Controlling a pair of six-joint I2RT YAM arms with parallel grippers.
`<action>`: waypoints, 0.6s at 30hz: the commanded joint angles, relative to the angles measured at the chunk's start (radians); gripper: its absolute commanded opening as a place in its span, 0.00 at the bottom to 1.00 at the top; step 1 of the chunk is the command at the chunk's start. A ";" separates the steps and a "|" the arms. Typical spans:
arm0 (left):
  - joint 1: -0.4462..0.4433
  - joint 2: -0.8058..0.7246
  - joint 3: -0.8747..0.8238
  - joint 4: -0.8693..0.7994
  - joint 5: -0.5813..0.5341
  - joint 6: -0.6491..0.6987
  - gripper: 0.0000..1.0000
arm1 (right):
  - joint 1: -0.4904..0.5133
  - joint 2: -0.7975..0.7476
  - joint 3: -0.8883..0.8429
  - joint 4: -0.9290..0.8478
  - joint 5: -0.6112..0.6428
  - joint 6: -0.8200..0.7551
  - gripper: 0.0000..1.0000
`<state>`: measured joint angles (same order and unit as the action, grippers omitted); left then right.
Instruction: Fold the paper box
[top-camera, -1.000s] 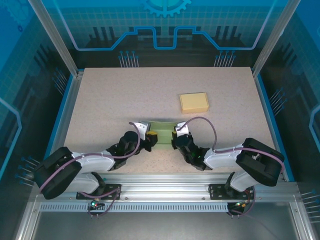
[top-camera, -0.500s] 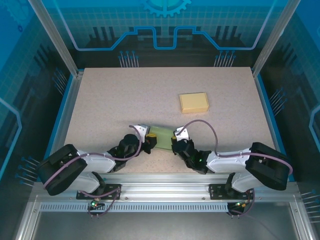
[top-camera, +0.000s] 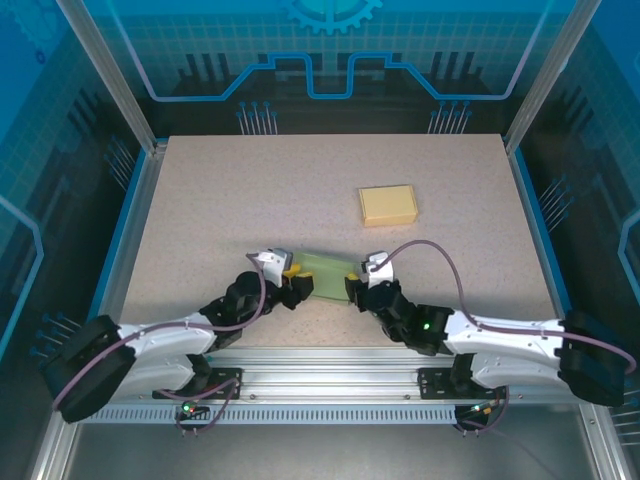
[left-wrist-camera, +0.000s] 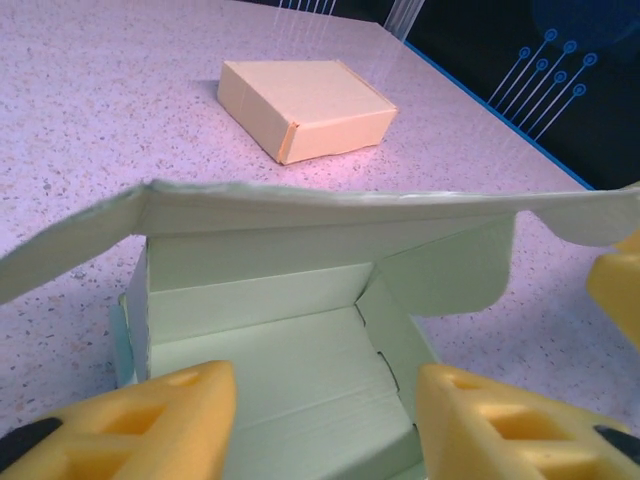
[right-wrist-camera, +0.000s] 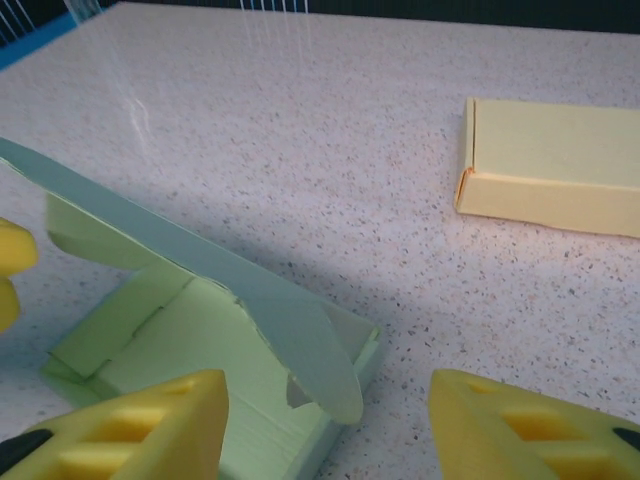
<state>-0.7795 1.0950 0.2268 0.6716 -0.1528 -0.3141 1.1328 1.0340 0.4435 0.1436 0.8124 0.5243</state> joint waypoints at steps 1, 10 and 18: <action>-0.015 -0.109 -0.003 -0.124 -0.021 -0.010 0.58 | 0.021 -0.094 0.016 -0.103 0.016 0.013 0.59; -0.018 -0.474 0.094 -0.478 -0.114 -0.014 0.62 | 0.006 -0.253 0.132 -0.317 -0.011 0.015 0.72; 0.042 -0.366 0.451 -0.829 -0.275 0.011 0.51 | -0.163 -0.187 0.373 -0.645 -0.093 0.156 0.74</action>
<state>-0.7727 0.6827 0.5716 0.0223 -0.3500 -0.3058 1.0279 0.8230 0.7486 -0.3302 0.7670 0.6044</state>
